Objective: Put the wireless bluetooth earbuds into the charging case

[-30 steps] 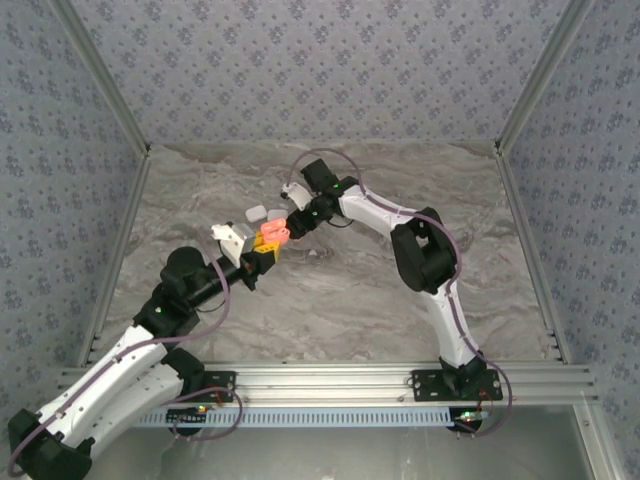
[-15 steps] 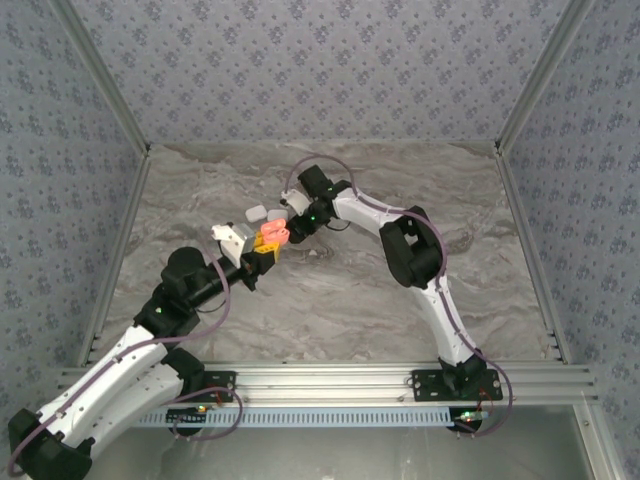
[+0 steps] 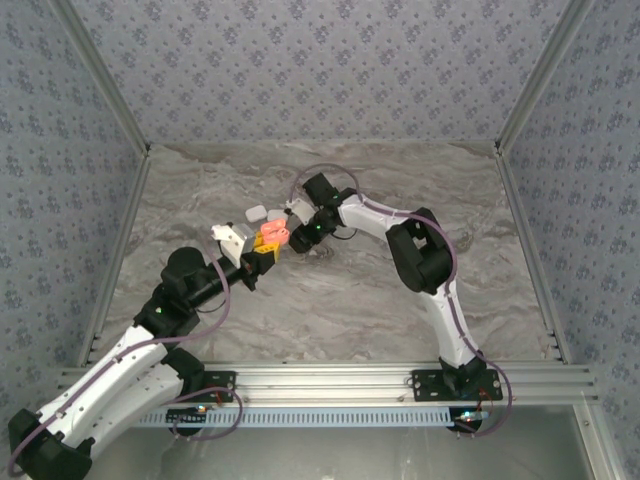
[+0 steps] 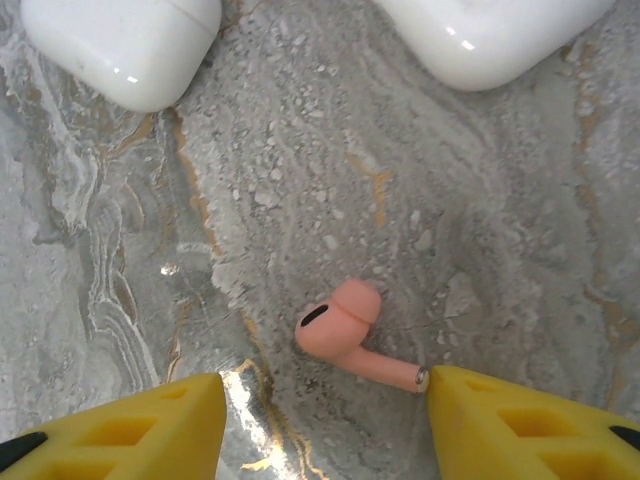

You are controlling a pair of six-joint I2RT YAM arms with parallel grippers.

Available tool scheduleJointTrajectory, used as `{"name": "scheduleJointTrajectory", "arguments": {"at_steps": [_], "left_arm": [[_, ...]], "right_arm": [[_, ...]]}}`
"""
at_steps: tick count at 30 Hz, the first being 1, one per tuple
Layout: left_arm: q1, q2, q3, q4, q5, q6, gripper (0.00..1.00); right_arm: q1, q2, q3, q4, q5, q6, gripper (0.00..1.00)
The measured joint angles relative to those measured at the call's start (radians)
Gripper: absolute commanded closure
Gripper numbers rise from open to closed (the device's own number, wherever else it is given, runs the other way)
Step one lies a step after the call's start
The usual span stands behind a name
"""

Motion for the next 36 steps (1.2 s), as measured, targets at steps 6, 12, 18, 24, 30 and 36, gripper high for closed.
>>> {"name": "scheduleJointTrajectory", "arguments": {"at_steps": [6, 12, 18, 24, 30, 36], "left_arm": [[0.0, 0.0, 0.0, 0.0, 0.0, 0.0, 0.98], [0.0, 0.0, 0.0, 0.0, 0.0, 0.0, 0.98], [0.0, 0.0, 0.0, 0.0, -0.003, 0.004, 0.98], [0.0, 0.0, 0.0, 0.0, -0.004, 0.005, 0.98], [0.0, -0.002, 0.0, -0.007, -0.006, 0.005, 0.98], [0.0, -0.013, 0.0, -0.007, -0.008, 0.004, 0.98]], "right_arm": [[0.014, -0.007, -0.011, 0.0, -0.002, 0.0, 0.43], [0.032, -0.009, -0.011, -0.006, -0.013, 0.0, 0.44], [0.062, -0.023, -0.034, -0.011, -0.029, 0.0, 0.44], [0.067, -0.041, -0.039, -0.034, -0.025, 0.002, 0.44], [0.028, -0.092, -0.022, -0.061, -0.003, 0.028, 0.43], [0.004, -0.067, 0.08, -0.065, 0.029, 0.045, 0.43]]}}
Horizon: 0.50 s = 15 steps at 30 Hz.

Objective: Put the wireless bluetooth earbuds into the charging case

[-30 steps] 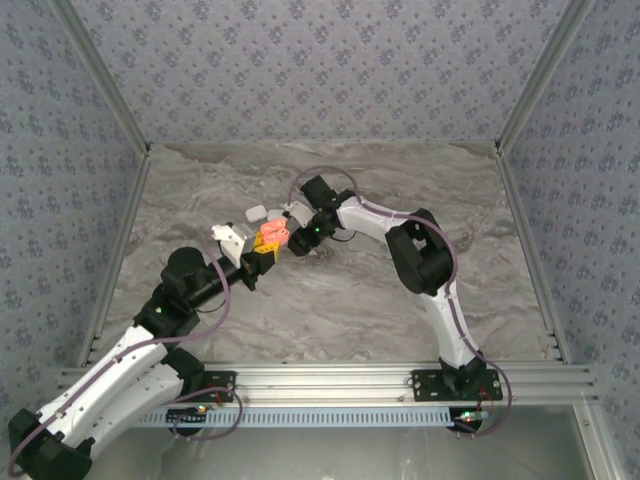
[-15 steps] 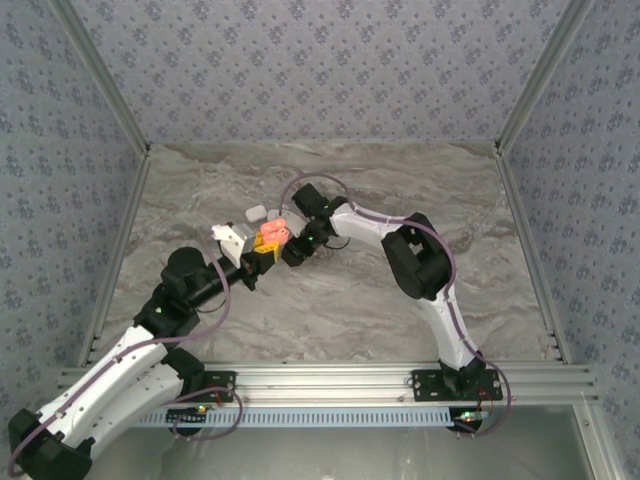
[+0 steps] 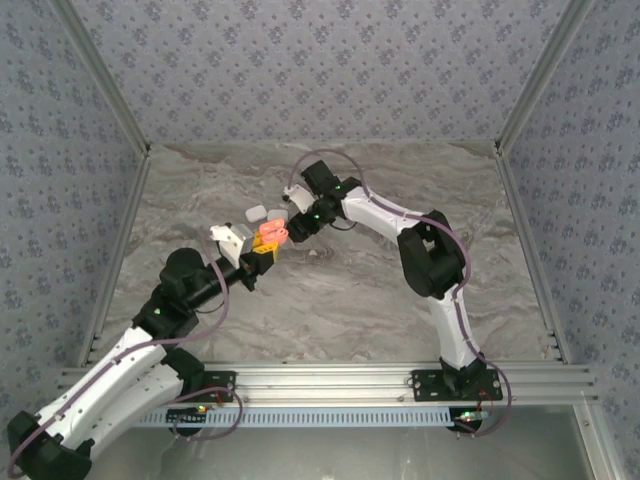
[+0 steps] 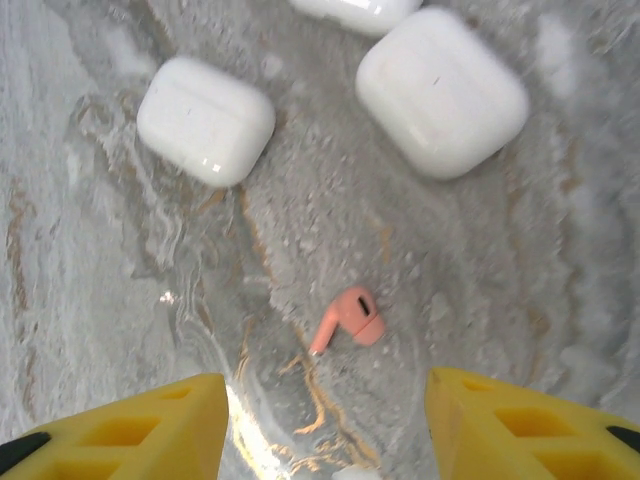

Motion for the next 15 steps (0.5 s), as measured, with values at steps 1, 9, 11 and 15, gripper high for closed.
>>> {"name": "scheduleJointTrajectory", "arguments": {"at_steps": [1, 9, 11, 15], "left_arm": [[0.0, -0.001, 0.0, 0.0, 0.0, 0.0, 0.98], [0.0, -0.006, 0.0, -0.002, 0.0, 0.0, 0.98], [0.0, -0.006, 0.0, -0.004, 0.0, 0.0, 0.98], [0.0, -0.006, -0.001, -0.007, 0.0, 0.0, 0.98]], "right_arm": [[0.0, 0.011, 0.019, 0.0, 0.002, 0.001, 0.43], [0.0, 0.147, 0.135, -0.025, -0.001, 0.0, 0.44], [0.0, 0.167, 0.145, -0.04, -0.002, 0.0, 0.44], [0.0, 0.197, 0.167, -0.054, -0.011, -0.003, 0.44]]}}
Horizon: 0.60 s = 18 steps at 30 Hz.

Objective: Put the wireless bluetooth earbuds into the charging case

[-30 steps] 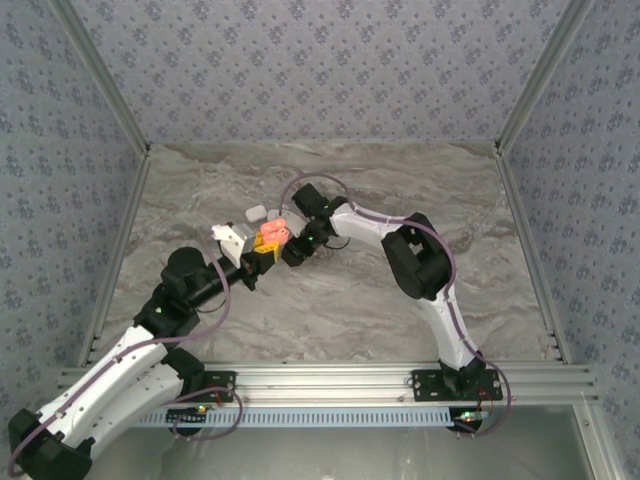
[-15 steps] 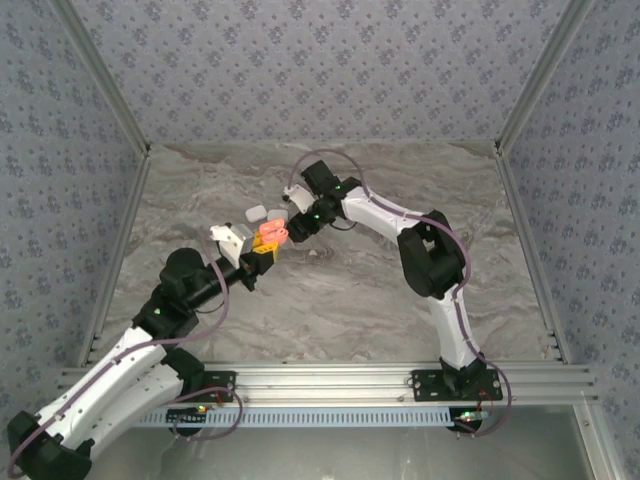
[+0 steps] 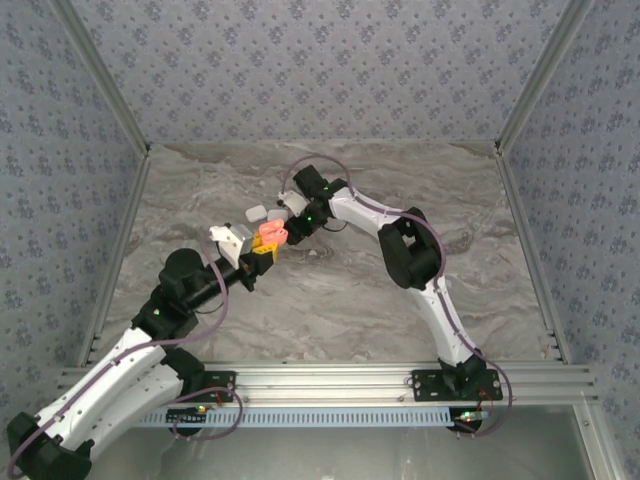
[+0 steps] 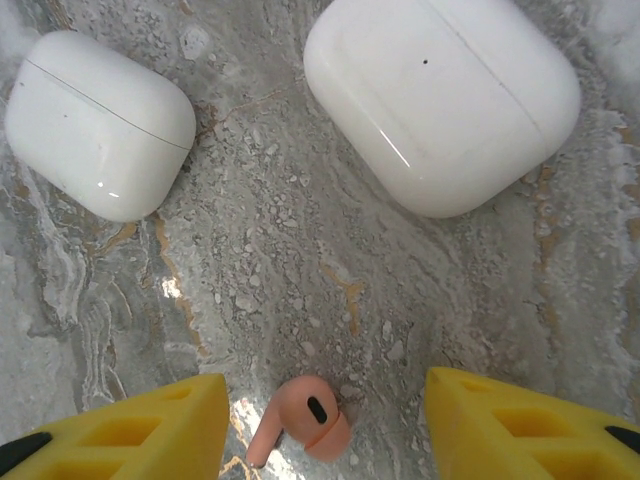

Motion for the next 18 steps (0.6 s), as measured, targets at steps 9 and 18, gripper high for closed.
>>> {"name": "scheduleJointTrajectory", "arguments": {"at_steps": [9, 18], "left_arm": [[0.0, 0.0, -0.006, -0.006, -0.008, 0.0, 0.98], [0.0, 0.001, -0.01, -0.008, -0.011, 0.0, 0.98]], "right_arm": [[0.005, 0.017, 0.027, -0.014, -0.022, -0.01, 0.51], [0.022, 0.016, 0.004, -0.004, -0.024, -0.032, 0.54]]}}
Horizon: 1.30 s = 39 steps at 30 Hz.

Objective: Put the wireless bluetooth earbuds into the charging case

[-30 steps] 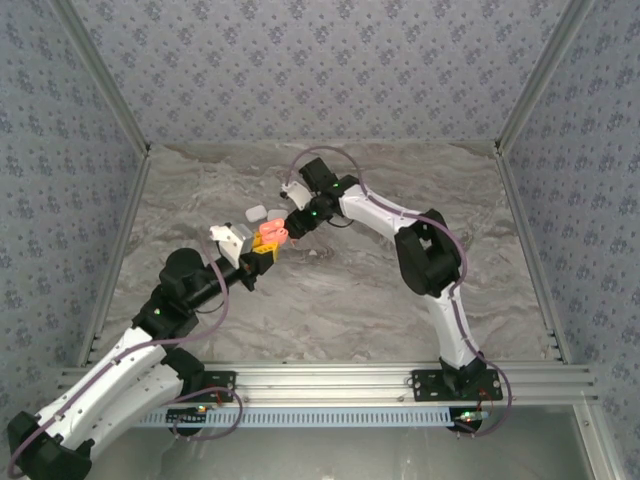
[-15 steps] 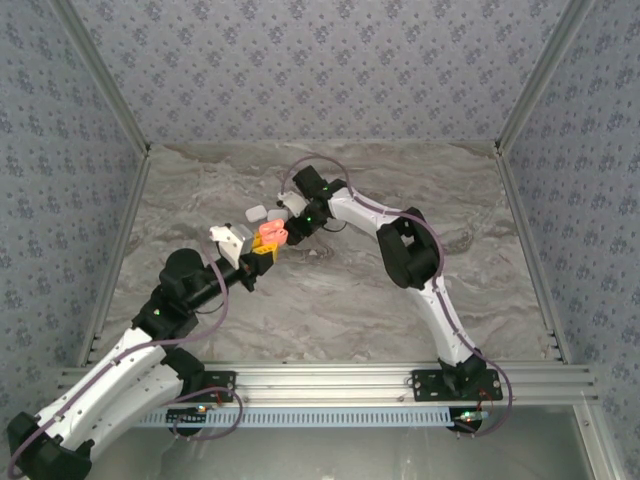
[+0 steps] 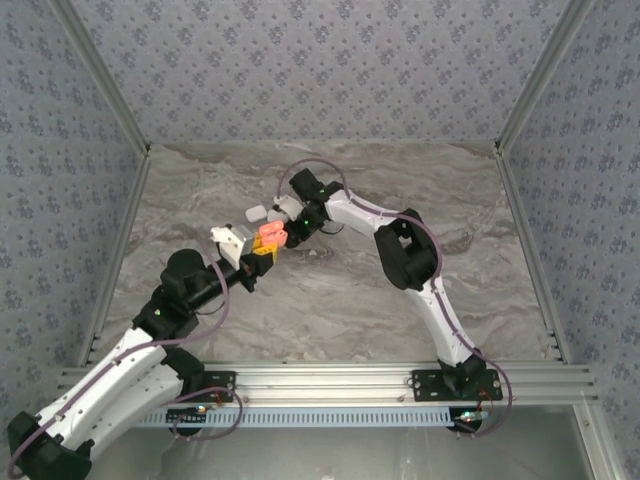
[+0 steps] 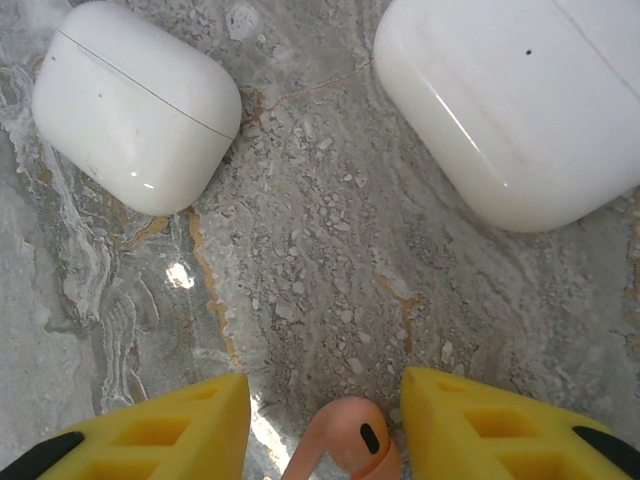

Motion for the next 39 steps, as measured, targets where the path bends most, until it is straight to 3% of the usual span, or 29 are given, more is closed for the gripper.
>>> {"name": "scheduleJointTrajectory", "arguments": {"at_steps": [20, 32, 39], "left_arm": [[0.0, 0.018, 0.0, 0.0, 0.0, 0.0, 0.97], [0.0, 0.03, 0.0, 0.0, 0.0, 0.0, 0.97], [0.0, 0.03, 0.0, 0.001, 0.0, 0.0, 0.97]], "right_arm": [[0.0, -0.045, -0.081, 0.029, 0.007, -0.033, 0.66], [-0.005, -0.053, -0.095, 0.031, 0.01, -0.044, 0.84], [-0.018, -0.198, -0.301, 0.1, 0.014, -0.025, 0.86]]}}
